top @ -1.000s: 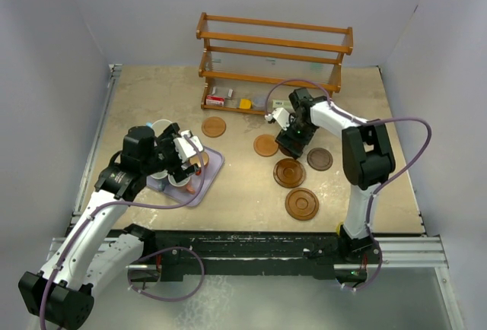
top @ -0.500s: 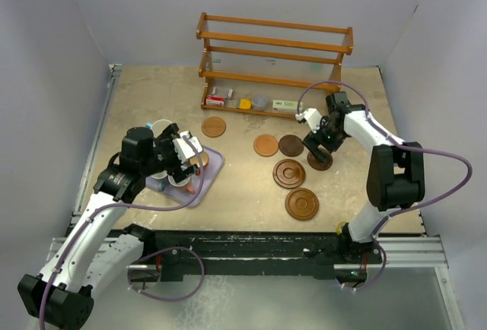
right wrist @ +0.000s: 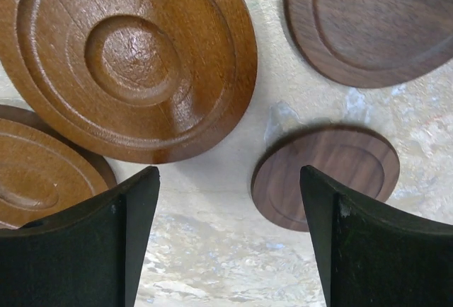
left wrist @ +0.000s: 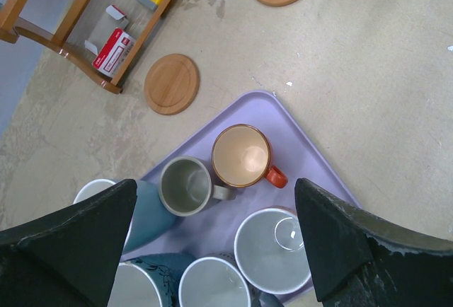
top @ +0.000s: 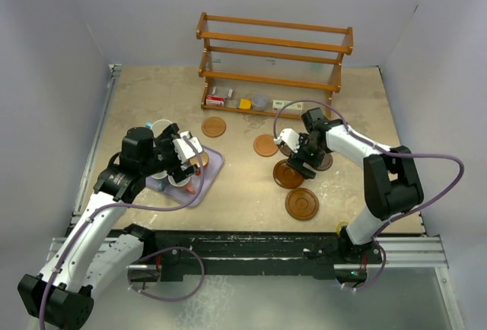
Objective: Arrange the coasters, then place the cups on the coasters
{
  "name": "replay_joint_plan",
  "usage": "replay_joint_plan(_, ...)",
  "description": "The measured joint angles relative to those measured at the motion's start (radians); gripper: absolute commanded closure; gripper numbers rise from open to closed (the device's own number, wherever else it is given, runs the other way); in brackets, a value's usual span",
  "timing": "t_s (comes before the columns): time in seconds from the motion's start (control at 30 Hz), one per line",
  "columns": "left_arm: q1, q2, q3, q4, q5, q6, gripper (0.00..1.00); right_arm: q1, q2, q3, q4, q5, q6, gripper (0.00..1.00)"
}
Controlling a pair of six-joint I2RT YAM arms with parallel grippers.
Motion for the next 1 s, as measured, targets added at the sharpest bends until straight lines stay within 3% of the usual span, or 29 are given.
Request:
replay_joint_plan(0.37,0.0,0.001,0.0,0.0,0.0,0.0,0.1,0.042,0.049,0.001,0.002,0.004,-0.055,0.22)
replay_joint_plan(1.0,0.0,0.0,-0.016,-0.003,-0.019,0.011,0.1,0.249,0.133,0.084,-0.014,-0.035,-0.036,0.28)
